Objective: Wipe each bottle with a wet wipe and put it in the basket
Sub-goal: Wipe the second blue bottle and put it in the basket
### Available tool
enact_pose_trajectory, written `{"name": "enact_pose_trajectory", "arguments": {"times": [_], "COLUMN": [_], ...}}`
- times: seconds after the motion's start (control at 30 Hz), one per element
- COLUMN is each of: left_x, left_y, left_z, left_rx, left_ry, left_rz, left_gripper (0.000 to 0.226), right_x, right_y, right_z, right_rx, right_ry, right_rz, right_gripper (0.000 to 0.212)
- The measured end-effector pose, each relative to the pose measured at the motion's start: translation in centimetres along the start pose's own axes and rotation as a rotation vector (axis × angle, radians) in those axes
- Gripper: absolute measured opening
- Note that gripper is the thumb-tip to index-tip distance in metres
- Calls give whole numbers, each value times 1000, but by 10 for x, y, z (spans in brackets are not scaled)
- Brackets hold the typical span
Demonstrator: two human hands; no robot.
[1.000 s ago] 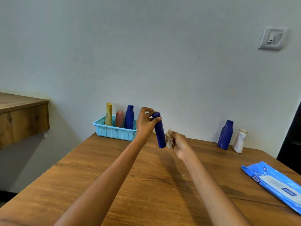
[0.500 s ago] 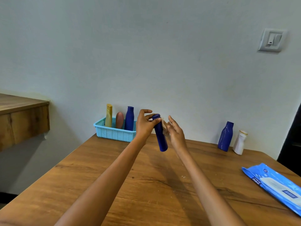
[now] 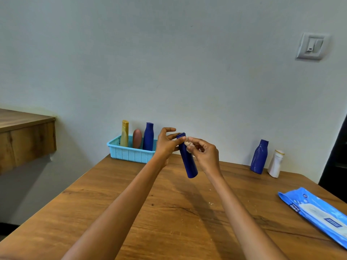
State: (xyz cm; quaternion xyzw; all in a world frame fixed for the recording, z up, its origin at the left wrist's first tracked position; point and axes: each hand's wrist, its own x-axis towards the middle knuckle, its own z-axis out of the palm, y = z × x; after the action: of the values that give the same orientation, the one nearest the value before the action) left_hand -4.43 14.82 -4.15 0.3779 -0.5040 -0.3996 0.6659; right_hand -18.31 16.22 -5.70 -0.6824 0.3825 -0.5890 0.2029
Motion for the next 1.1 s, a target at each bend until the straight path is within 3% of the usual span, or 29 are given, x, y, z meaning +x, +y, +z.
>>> {"name": "enact_pose_trajectory", "arguments": {"times": [0.13,0.27,0.53,0.67,0.87,1.1], "left_x": [0,0,-9,-11,-17,-10], "left_y": [2,3,9,10,1,-6], "left_z": [0,-3,6,8,20,15], "left_rx": [-6,-34,126,233,353,390], "left_ry": [7,-6,-246,-234,-186,-54], "left_rz": [10,-19,49,163,239,256], "left_gripper": [42,42,46,48,46,42], "right_x": [-1,1,8,9,7,7], "right_y": [1,9,0,0,15,-1], "right_z": [1,-3,-5,-9,-6,-1], "right_rx": [-64,-32,197,291,289,402], "right_ry": [42,37,138,138,126,113], "right_rz": [-51,104,130,167,386,326], "right_gripper": [16,10,21,15,15,14]}}
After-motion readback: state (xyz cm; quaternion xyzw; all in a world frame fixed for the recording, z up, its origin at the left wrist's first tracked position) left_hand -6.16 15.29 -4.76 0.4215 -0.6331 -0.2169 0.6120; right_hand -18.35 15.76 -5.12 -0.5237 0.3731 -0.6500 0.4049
